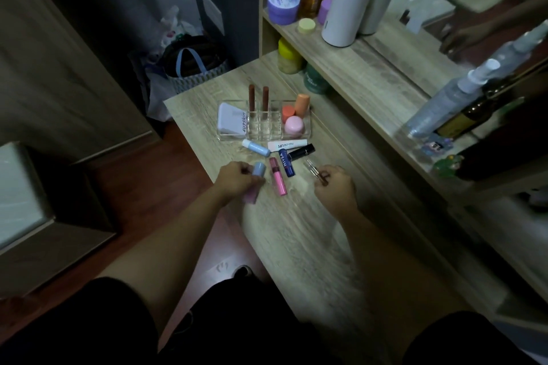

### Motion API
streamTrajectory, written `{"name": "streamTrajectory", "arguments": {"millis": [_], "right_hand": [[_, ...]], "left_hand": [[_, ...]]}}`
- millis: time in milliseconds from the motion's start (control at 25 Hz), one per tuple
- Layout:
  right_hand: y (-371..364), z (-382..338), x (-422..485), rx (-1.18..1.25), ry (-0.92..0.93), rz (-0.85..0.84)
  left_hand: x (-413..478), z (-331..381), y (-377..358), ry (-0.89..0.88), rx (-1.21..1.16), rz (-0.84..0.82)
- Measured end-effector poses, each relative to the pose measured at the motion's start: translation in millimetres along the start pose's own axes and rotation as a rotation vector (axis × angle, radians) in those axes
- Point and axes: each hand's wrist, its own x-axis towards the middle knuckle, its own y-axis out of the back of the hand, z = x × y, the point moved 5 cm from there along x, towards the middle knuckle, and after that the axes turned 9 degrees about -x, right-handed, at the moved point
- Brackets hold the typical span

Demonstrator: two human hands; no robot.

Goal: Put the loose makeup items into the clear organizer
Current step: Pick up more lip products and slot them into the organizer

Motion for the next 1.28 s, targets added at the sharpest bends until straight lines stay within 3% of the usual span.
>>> {"name": "streamTrajectory", "arguments": {"millis": [160,280,440,680,880,1280], "right_hand": [[12,-34,8,0.286,0.118,-0.059],[27,-70,25,0.602,0.128,-0.138],[47,-104,52,0.844,0.145,-0.094],[59,-125,94,0.679,0.155,0.105],[49,-126,109,0.614,0.166,0.07],[34,-132,123,0.499,0.239,-0.042]], "left_hand": [[5,17,14,0.023,-0.444,-0.078],[17,45,40,-0.067,-0.492,-0.082],[34,73,71,-0.192,-0.506,-0.064],[56,87,89,-0.325,-0.449,-0.031],[61,95,90,-0.483,-0.088,0.089],[69,107,69,-0.621,0.261,0.014]]}}
